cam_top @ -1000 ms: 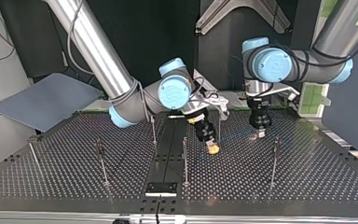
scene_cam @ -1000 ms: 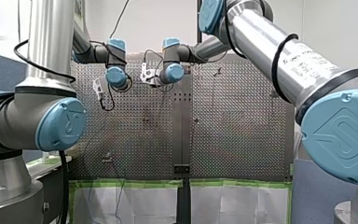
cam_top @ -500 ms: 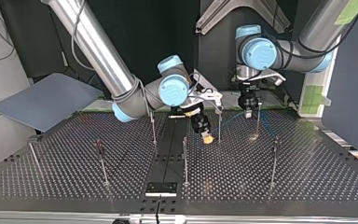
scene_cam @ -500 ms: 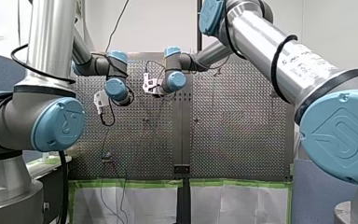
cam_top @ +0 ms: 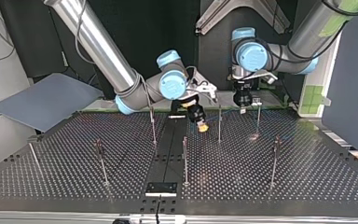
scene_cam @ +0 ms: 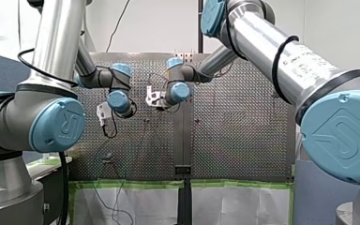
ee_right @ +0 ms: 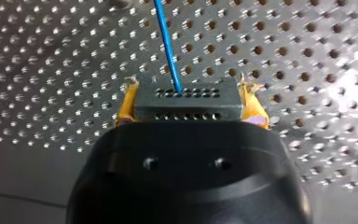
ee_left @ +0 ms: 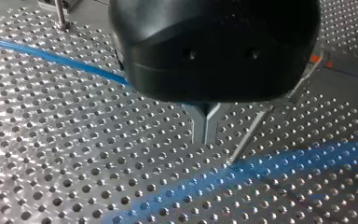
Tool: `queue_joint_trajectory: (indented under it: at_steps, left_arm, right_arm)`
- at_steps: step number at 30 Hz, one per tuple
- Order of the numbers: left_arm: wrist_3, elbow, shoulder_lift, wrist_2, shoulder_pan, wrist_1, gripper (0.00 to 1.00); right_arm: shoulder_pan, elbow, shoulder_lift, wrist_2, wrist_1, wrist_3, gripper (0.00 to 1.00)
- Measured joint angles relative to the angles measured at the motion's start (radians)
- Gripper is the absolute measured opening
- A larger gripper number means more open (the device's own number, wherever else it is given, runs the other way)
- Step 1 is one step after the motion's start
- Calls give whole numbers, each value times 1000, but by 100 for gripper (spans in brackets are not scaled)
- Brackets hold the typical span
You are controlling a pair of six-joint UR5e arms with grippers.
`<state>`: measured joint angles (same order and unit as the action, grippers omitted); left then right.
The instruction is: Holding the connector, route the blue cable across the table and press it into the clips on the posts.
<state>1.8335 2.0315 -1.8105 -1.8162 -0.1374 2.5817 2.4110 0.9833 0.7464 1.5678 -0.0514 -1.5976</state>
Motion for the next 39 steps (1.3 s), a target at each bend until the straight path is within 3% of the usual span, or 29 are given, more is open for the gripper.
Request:
queue_joint_trajectory:
  at_steps: [12,20,30,39]
  left_arm:
    - [-5,2,-86,17,-2,-62,0]
    - [-5,2,-95,22,-4,-73,0]
    - [5,2,-118,61,0,-103,0]
    - [30,-4,-151,85,29,-160,0]
  right_arm:
    - [-11,108,-1,-3,-104,-9,0]
    - [-24,179,-1,-5,-121,-4,0]
    - [-48,192,-4,-7,-128,-16,0]
    - [-68,193,-8,-18,-163,-30,0]
